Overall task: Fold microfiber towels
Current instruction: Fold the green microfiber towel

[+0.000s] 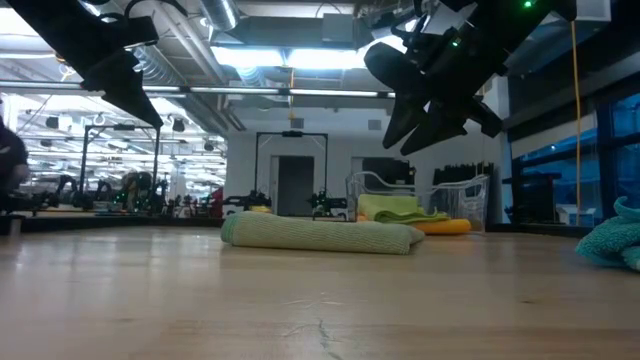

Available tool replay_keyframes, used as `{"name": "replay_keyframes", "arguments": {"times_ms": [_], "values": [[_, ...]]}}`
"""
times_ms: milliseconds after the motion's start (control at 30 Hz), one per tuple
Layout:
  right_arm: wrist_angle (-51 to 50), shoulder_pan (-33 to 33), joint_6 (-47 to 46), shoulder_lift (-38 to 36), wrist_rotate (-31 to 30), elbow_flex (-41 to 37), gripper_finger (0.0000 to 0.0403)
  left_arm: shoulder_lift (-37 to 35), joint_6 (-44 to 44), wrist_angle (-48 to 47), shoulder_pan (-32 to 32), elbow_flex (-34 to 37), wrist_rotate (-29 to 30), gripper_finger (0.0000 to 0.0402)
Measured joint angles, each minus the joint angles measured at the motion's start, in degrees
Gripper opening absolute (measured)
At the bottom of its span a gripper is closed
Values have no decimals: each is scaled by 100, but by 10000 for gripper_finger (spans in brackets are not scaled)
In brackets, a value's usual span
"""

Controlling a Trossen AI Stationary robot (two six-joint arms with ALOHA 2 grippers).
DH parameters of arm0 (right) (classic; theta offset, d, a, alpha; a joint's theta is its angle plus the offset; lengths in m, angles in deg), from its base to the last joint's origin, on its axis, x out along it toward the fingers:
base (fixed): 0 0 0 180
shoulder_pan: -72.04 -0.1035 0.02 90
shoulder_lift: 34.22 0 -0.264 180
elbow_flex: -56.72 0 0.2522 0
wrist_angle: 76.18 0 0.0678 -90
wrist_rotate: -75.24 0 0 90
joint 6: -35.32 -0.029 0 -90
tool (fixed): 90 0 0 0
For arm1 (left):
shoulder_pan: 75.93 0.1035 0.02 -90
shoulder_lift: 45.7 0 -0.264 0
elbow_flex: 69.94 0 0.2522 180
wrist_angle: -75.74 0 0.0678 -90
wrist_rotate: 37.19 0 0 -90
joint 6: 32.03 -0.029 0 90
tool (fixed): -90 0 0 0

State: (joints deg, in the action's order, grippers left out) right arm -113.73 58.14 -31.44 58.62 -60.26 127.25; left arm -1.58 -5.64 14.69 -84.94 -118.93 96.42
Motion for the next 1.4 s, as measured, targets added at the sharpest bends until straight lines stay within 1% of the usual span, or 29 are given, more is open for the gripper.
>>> {"name": "replay_keyframes", "arguments": {"times_ms": [167,367,467,600,767,867,933,1033,1133,1233,1333,1400], "values": [[0,1,0,0,-18,0,137,0,0,0,0,0,0,118],[131,25,4,0,-290,0,137,0,1,0,-1,0,0,118],[348,128,182,0,-153,9,137,0,2,0,-2,0,0,118],[1012,404,962,7,616,22,137,0,2,0,-2,0,0,118],[1823,926,2062,7,1977,28,137,1,0,0,-2,0,0,118],[2236,1221,2791,7,2530,28,137,2,1,0,0,0,0,118],[2508,1423,3310,7,3012,28,137,2,0,0,-1,0,0,118],[2796,1744,3606,51,3721,37,137,1,0,-1,-1,0,0,118],[2730,2054,3675,231,3991,39,137,2,2,0,0,0,0,118],[2706,2282,3991,448,4109,33,137,2,0,0,-2,0,2,118],[2693,2390,4325,555,4368,33,137,2,1,0,-1,0,0,118],[2519,2383,4249,553,4515,33,137,2,0,-2,-2,0,0,118]]}}
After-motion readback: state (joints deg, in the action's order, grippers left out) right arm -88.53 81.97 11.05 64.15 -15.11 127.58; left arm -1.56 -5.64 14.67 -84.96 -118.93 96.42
